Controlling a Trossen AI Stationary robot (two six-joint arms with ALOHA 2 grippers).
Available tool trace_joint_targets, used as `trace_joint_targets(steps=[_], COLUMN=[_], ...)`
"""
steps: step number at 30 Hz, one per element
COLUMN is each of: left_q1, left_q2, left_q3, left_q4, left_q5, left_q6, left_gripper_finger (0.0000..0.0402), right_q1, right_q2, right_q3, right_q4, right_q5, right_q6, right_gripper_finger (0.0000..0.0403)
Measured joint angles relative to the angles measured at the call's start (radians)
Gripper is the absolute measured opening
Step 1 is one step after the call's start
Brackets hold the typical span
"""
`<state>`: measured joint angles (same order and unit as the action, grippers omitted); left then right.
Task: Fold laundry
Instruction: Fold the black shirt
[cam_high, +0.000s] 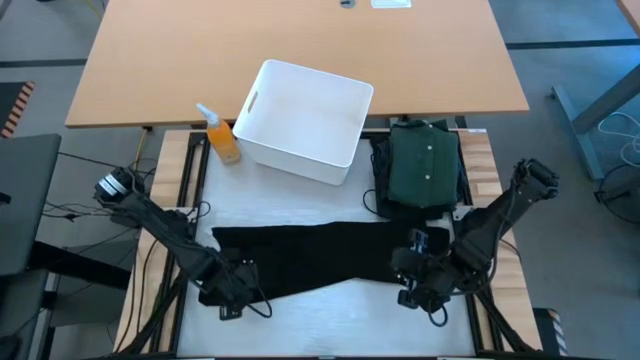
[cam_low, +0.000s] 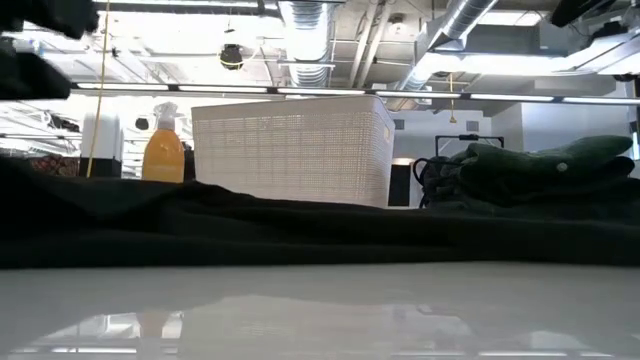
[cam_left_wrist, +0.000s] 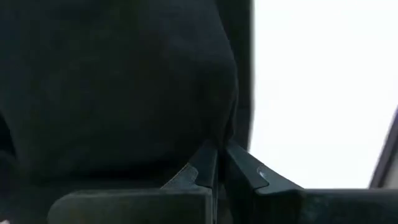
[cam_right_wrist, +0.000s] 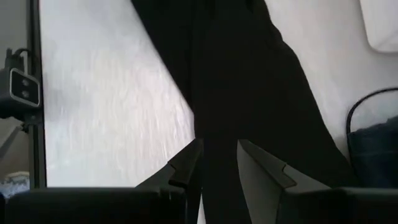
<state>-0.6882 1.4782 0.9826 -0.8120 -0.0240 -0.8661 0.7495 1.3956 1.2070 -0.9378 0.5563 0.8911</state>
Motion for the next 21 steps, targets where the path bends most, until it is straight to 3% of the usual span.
trace_joint_targets(steps=[6,13,18,21], left_q1=[0.009,0.004,-0.015,-0.025], left_q2=[-0.005,-0.005,-0.005,-0.005], left_q3=[-0.034,0.011,0.041,0.042], left_q4=[-0.008,-0.055,-0.163,-0.164], left_q5=[0.054,0.098,0.011,-0.128], left_q6=[-0.036,-0.034,-0.036,-0.009], left_gripper_finger=[0.0047,0.0112,0.0143,0.0155], right_q1=[-0.027,0.023,0.062,0.076], right_q2=[0.0,0.048,0.085,0.098], right_q3=[0.0,-0.001,-0.008,-0.056], right_q4=[-0.067,-0.509,-0.589,-0.548], right_q5=[-0.083,-0.153,-0.237,-0.252], right_q6=[0.216,0.725,0.912,0.975], right_gripper_finger=[0.0125,0.0127,0.0158,0.019])
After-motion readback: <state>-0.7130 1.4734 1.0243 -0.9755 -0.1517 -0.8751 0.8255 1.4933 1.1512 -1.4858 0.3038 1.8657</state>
